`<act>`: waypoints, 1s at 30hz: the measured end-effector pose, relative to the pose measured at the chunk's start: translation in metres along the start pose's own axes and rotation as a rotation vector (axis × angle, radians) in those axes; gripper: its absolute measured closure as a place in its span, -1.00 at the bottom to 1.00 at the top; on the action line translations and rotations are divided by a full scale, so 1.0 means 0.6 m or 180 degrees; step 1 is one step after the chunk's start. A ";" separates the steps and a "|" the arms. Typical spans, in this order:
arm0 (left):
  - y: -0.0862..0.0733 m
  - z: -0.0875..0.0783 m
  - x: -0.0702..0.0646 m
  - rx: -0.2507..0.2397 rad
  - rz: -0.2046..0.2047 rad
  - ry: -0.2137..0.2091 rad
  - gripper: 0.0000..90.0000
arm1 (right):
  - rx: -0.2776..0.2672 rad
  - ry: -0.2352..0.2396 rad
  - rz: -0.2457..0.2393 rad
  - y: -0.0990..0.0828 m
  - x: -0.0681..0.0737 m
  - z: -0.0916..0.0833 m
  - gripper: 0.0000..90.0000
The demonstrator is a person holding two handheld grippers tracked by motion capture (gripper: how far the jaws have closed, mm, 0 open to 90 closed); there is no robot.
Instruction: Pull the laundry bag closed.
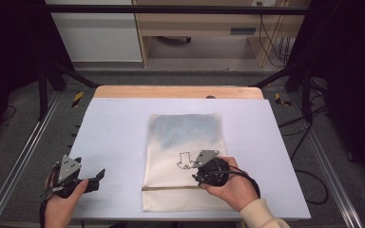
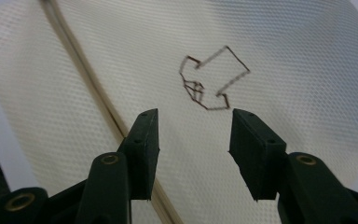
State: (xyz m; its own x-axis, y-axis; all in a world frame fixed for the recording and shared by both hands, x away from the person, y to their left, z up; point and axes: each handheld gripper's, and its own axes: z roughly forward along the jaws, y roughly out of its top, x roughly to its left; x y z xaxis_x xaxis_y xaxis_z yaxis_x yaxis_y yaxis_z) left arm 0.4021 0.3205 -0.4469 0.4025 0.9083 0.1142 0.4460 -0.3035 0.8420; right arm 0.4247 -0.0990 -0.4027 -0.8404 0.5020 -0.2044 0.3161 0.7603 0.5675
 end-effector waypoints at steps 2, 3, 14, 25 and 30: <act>-0.001 0.002 0.001 0.0014 -0.0024 -0.0025 -0.86 | 0.0031 0.0062 -0.0110 0.022 0.012 0.005 0.28; -0.001 0.003 0.001 0.0013 -0.0017 -0.0022 -0.86 | 0.0032 0.0090 -0.0147 0.032 0.017 0.007 0.30; 0.009 0.019 0.005 0.0034 0.0066 -0.0044 -0.87 | 0.0104 0.0516 -0.0481 0.111 0.055 0.044 0.43; 0.005 0.021 0.021 0.0103 -0.0016 -0.0024 -0.87 | 0.0295 0.0794 -0.0800 0.153 0.097 0.103 0.67; 0.007 0.019 0.016 0.0096 0.0000 -0.0008 -0.87 | 0.0279 0.0899 -0.0835 0.164 0.113 0.120 0.69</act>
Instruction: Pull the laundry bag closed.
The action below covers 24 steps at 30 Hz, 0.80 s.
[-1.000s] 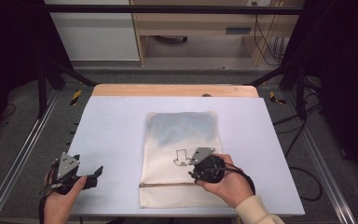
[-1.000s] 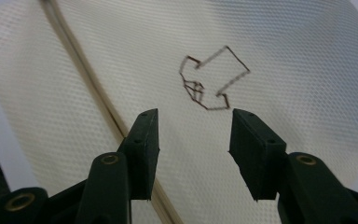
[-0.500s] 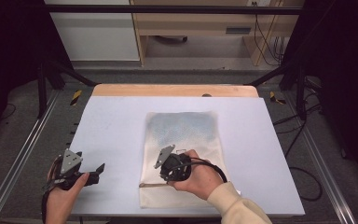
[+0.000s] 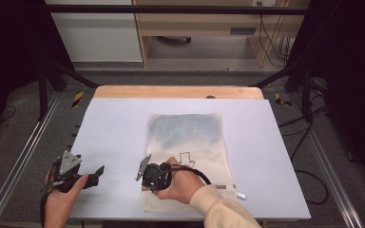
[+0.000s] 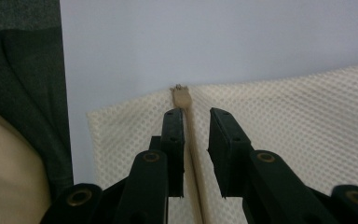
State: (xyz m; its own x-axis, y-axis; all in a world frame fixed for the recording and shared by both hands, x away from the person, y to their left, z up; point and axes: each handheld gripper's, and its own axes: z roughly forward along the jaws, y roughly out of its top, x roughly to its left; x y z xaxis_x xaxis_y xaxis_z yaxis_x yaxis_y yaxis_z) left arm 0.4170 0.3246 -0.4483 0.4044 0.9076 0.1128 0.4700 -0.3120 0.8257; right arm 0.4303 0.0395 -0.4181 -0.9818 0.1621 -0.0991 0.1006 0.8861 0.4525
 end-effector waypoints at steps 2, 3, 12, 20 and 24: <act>0.000 0.001 0.000 0.0025 0.0029 -0.0007 -0.87 | -0.0009 0.0034 0.0008 0.006 0.002 0.007 0.69; 0.000 0.001 0.000 0.0025 0.0029 -0.0007 -0.87 | -0.0009 0.0034 0.0008 0.006 0.002 0.007 0.69; -0.001 0.000 0.002 0.0027 -0.0005 -0.0021 -0.86 | 0.0091 0.0090 0.0033 0.024 0.004 0.035 0.64; 0.001 -0.002 -0.004 0.0033 0.0028 -0.0066 -0.86 | 0.0146 0.0141 0.0084 0.022 0.001 0.046 0.82; 0.003 -0.011 -0.014 0.0034 0.0055 -0.0122 -0.86 | 0.0081 0.0159 0.0100 0.021 0.000 0.042 0.82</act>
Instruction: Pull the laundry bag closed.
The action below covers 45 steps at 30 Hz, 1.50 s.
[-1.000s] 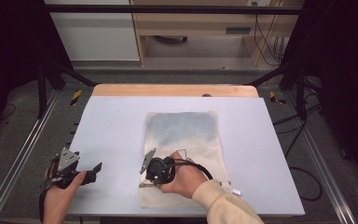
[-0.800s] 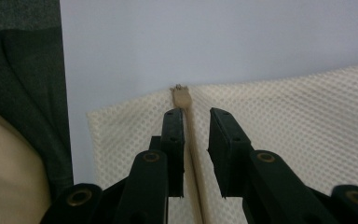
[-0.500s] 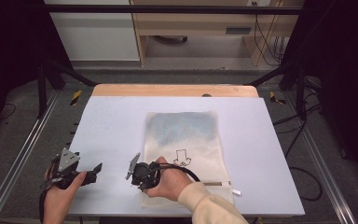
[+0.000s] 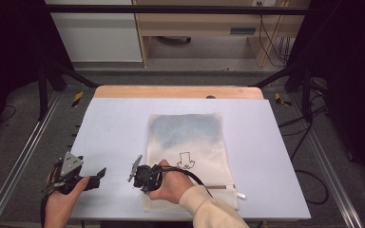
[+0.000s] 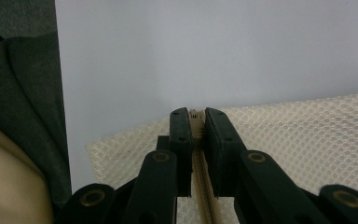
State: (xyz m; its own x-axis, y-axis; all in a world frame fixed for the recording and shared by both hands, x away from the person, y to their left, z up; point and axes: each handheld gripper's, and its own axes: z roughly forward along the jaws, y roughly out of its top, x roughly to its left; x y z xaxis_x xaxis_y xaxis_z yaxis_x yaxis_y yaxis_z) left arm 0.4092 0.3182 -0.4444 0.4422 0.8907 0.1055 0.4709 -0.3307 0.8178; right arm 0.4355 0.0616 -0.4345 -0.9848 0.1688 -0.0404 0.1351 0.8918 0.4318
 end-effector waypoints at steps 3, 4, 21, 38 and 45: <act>0.001 -0.011 -0.012 0.0014 -0.0005 -0.0113 -0.86 | -0.0080 0.0009 -0.0004 -0.002 0.001 -0.009 0.82; 0.002 -0.014 -0.016 0.0003 -0.0022 -0.0150 -0.86 | -0.0142 0.0029 0.0002 -0.005 0.000 -0.017 0.82; 0.001 -0.016 -0.113 0.0111 0.0068 -0.0657 -0.88 | -0.0371 0.0124 0.0051 -0.014 -0.021 -0.051 0.82; 0.005 0.004 -0.155 0.0123 0.0046 -0.1024 -0.86 | -0.0402 0.0139 0.0036 -0.013 -0.026 -0.062 0.82; 0.006 0.008 -0.166 0.0117 0.0033 -0.1120 -0.83 | -0.0361 0.0113 0.0011 -0.008 -0.026 -0.067 0.82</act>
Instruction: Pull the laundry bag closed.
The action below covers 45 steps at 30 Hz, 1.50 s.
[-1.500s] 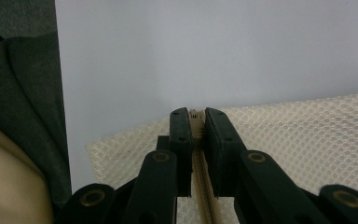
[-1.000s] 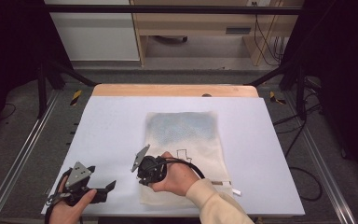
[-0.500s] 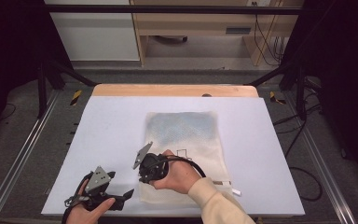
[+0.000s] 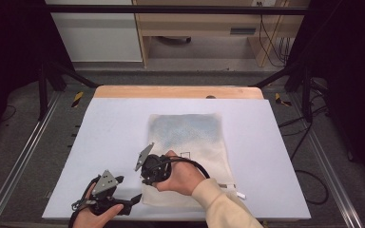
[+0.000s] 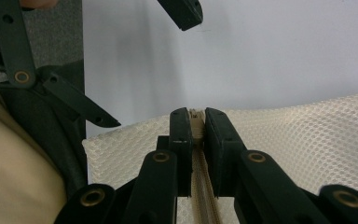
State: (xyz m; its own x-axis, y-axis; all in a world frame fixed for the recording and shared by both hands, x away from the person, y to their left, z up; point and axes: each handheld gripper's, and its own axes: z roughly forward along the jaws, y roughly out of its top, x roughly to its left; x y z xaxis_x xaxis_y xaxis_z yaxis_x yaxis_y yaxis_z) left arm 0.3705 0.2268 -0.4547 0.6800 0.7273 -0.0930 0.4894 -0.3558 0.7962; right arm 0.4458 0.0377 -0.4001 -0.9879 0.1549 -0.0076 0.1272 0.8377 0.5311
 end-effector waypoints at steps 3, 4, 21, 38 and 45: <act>0.000 0.003 -0.003 0.0002 -0.0002 -0.0021 -0.78 | 0.0021 0.0003 -0.0003 0.003 0.000 -0.002 0.82; 0.001 0.004 -0.004 -0.0001 0.0002 -0.0015 -0.77 | 0.0030 -0.0004 0.0000 0.004 -0.001 -0.002 0.82; 0.007 0.027 -0.007 -0.0128 -0.0262 -0.0422 -0.36 | 0.0025 -0.0014 -0.0016 0.006 -0.001 -0.004 0.82; 0.010 0.034 -0.005 -0.0108 -0.0325 -0.0414 -0.47 | 0.0029 -0.0015 -0.0028 0.007 0.002 -0.002 0.82; 0.012 0.062 -0.010 0.0004 -0.0345 -0.0569 -0.38 | 0.0022 -0.0010 -0.0040 0.006 0.002 -0.005 0.82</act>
State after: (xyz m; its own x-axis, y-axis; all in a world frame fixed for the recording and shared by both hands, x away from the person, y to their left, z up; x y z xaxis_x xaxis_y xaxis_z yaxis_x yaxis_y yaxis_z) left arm 0.3901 0.1982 -0.4709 0.7093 0.6457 -0.2826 0.5655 -0.2819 0.7751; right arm 0.4450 0.0395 -0.3957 -0.9892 0.1459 -0.0171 0.1153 0.8432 0.5251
